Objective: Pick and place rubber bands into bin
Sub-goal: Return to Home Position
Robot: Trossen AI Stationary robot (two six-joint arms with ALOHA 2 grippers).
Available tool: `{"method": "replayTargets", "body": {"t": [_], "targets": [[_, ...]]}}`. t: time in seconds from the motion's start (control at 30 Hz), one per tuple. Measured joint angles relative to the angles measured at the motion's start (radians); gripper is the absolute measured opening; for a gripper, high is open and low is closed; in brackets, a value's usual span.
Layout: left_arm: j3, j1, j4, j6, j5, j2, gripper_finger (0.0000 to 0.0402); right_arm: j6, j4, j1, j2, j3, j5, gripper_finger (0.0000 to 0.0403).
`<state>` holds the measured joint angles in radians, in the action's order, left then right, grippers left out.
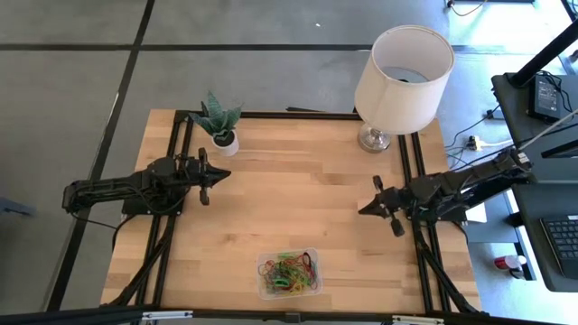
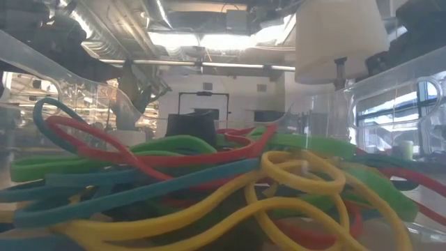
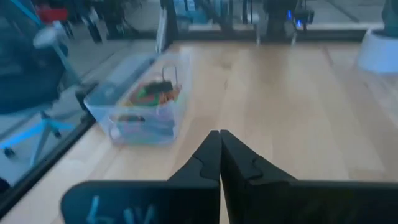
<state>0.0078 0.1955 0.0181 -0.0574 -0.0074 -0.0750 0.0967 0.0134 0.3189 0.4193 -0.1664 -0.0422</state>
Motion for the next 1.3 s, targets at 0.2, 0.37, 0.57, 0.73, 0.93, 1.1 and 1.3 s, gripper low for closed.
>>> {"method": "replayTargets", "body": {"t": [0.2,0.37,0.57,0.73,0.93,1.1,1.3], "targets": [[0.0,0.0,0.0,0.0,0.0,0.0,0.0002,-0.001,0.007,-0.053,-0.154,0.068,0.038,0.0002],[0.0,0.0,0.0,0.0,0.0,0.0,0.0002,-0.003,0.015,-0.103,-0.266,0.112,0.039,0.0001],[0.0,0.0,0.0,0.0,0.0,0.0,0.0002,0.004,0.006,-0.164,-0.391,0.16,0.053,0.0001],[0.0,0.0,0.0,0.0,0.0,0.0,0.0002,0.001,0.01,-0.19,-0.417,0.159,0.077,0.0002],[0.0,0.0,0.0,0.0,0.0,0.0,0.0002,0.003,0.008,-0.192,-0.413,0.159,0.071,0.0022],[0.0,0.0,0.0,0.0,0.0,0.0,0.0002,0.003,0.008,-0.192,-0.413,0.159,0.071,0.0033],[0.0,0.0,0.0,0.0,0.0,0.0,0.0002,0.002,0.007,-0.192,-0.413,0.159,0.071,0.0034]]}}
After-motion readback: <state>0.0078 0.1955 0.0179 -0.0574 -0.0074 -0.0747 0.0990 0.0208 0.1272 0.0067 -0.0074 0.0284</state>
